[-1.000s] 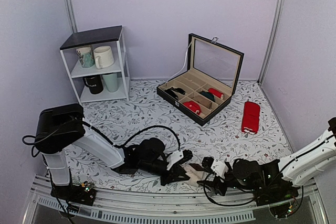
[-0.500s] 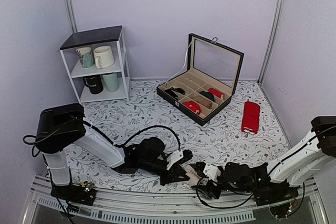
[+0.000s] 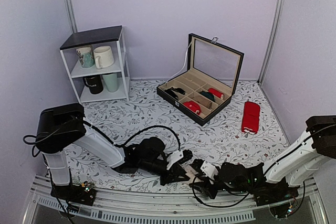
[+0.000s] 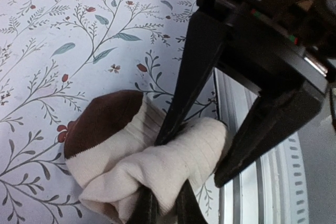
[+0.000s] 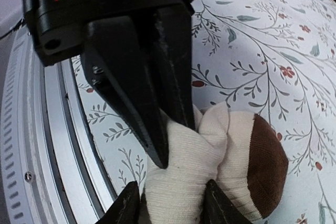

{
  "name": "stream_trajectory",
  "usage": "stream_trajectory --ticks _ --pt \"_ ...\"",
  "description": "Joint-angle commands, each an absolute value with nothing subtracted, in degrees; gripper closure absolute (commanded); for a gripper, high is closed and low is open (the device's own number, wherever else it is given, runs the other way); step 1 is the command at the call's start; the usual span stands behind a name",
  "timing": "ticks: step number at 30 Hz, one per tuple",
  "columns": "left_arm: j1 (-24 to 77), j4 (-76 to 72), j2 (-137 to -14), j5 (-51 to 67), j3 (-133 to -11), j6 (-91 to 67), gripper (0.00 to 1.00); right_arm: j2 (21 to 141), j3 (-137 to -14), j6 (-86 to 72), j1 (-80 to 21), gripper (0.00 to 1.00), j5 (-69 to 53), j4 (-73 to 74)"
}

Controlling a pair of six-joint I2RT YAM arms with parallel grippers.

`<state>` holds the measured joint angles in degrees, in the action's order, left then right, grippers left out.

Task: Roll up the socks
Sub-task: Roll a pair of socks at the center of the board.

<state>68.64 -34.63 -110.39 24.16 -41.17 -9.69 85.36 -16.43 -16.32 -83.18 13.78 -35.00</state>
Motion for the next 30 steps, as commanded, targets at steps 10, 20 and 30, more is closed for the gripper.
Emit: stream_trajectory --ticks 10,20,30 --pt "69.5 -16.0 -107.0 20.8 -36.4 -6.5 0.87 89.0 -11.6 -26.6 -76.1 0.89 2.9 -40.0" --pt "72.0 -35.9 -87.3 11.3 -25.7 5.7 0.32 101.8 -9.2 -39.5 -71.0 0.89 -10.7 -48.0" --pt "74.9 -66.9 -82.1 -5.8 -11.7 10.7 0.01 102.6 -7.0 -47.2 -70.1 0.89 -16.4 -47.9"
